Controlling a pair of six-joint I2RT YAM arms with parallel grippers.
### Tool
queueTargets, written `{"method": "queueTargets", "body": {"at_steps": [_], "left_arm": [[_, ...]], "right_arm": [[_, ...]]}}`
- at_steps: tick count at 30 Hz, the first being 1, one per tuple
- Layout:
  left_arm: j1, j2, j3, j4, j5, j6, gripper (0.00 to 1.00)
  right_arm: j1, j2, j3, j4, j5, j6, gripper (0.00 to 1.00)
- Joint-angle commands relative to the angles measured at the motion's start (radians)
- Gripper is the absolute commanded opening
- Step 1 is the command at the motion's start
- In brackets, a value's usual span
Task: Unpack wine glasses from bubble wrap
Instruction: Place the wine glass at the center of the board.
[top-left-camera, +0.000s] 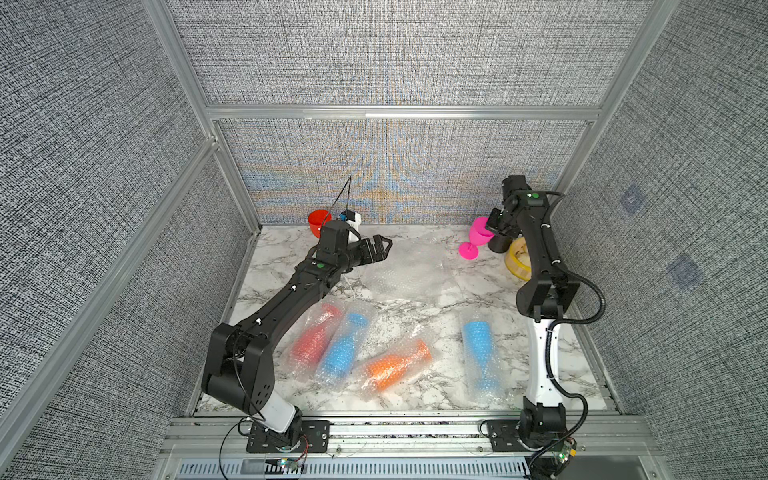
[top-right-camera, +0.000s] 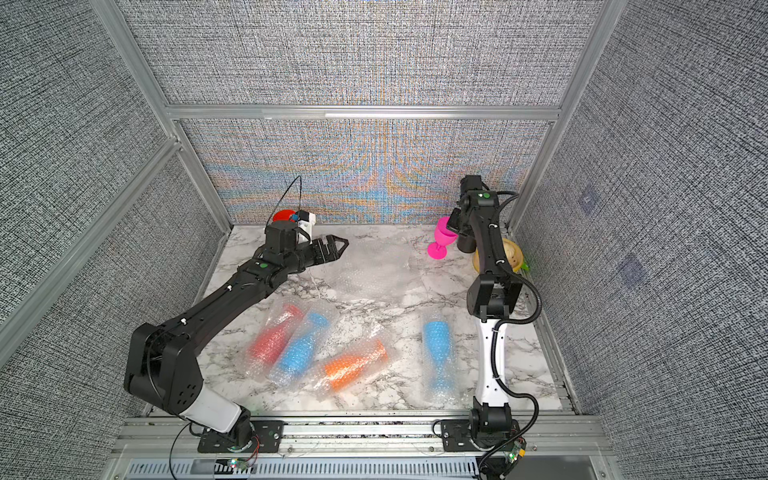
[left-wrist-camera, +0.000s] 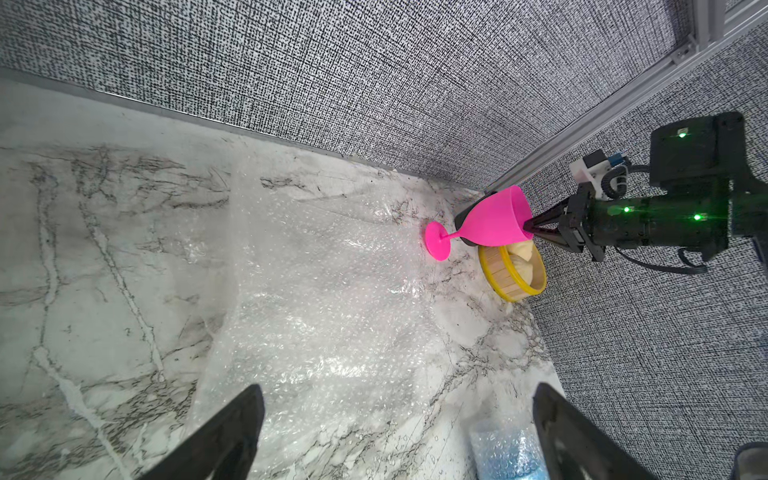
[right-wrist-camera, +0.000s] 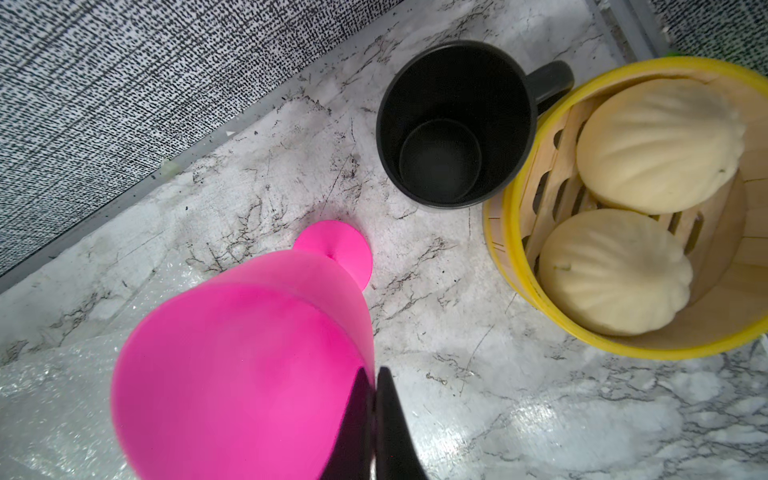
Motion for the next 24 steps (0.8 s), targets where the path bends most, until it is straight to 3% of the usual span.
{"method": "queueTargets", "body": {"at_steps": [1,6,24], "left_arm": [[0.003,0.004,0.007,-0.009,0.006,0.004,1.0],[0.007,0.007,0.012,-0.009,0.016,-0.004,1.0],[0.022,-0.001,0.01,-0.003,0.037,-0.016,1.0]], "right_arm": [[0.0,0.003,0.005,-0.003,-0.022,-0.002,0.0],[0.003,0.0,-0.003,0.003,-0.028,-0.007,0.13],[0.0,-0.096,-0.032,0.082,-0.103,0.001,0.43]]}}
